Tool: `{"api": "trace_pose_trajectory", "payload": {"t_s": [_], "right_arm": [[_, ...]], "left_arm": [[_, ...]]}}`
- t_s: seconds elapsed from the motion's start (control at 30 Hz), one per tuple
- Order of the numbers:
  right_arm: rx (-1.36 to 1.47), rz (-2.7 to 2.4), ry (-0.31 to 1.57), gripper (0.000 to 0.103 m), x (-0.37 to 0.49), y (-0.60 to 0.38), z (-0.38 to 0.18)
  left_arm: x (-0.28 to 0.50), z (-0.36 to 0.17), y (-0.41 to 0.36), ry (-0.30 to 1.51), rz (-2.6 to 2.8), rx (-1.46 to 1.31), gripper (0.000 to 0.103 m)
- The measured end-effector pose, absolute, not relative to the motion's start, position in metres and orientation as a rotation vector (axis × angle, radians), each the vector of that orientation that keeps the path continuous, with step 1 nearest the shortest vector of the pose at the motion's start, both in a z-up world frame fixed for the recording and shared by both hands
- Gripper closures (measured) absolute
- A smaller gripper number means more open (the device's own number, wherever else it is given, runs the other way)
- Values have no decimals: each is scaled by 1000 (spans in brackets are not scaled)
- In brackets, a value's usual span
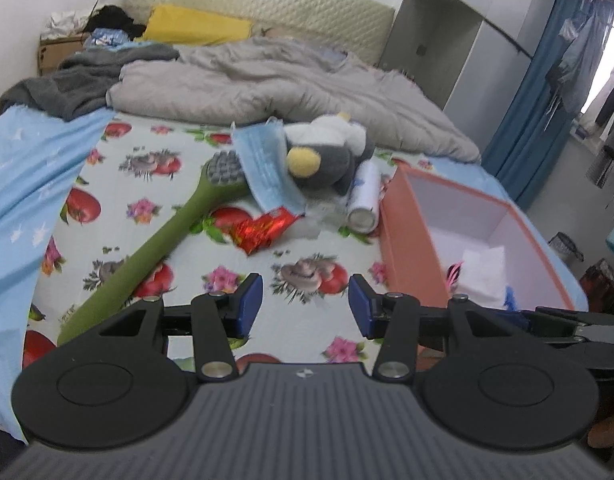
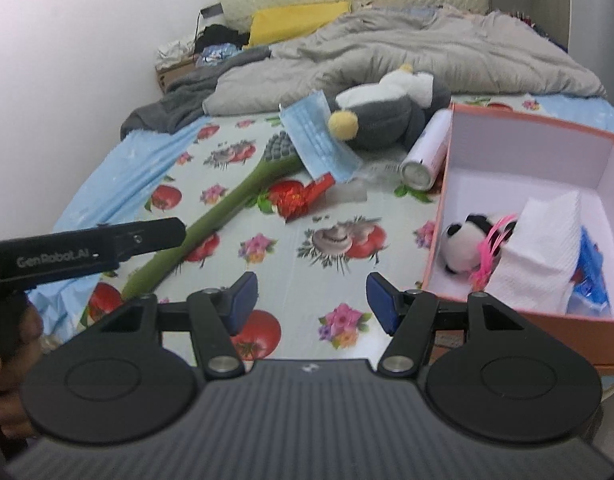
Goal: Organize soft objects
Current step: 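Move the left gripper to the red tea packet and close on it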
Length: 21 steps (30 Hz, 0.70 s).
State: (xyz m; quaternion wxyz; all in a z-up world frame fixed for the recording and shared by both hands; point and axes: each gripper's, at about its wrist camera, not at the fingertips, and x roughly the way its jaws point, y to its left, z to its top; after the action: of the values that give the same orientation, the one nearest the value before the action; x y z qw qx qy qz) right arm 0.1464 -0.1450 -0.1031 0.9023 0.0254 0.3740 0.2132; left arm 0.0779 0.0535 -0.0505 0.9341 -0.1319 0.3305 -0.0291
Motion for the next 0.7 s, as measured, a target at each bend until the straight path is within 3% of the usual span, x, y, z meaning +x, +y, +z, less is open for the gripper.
{"api": "trace_pose_trajectory", "payload": {"t_s": [0.57,0.7], "right_arm": [[176,402,839,41,253,-121,-122],[215,376,883,41,287,-116,-133]], "left_arm": [[181,-110,84,774,-70,-183,49],[213,-126,88,795,-98,-175,40]]}}
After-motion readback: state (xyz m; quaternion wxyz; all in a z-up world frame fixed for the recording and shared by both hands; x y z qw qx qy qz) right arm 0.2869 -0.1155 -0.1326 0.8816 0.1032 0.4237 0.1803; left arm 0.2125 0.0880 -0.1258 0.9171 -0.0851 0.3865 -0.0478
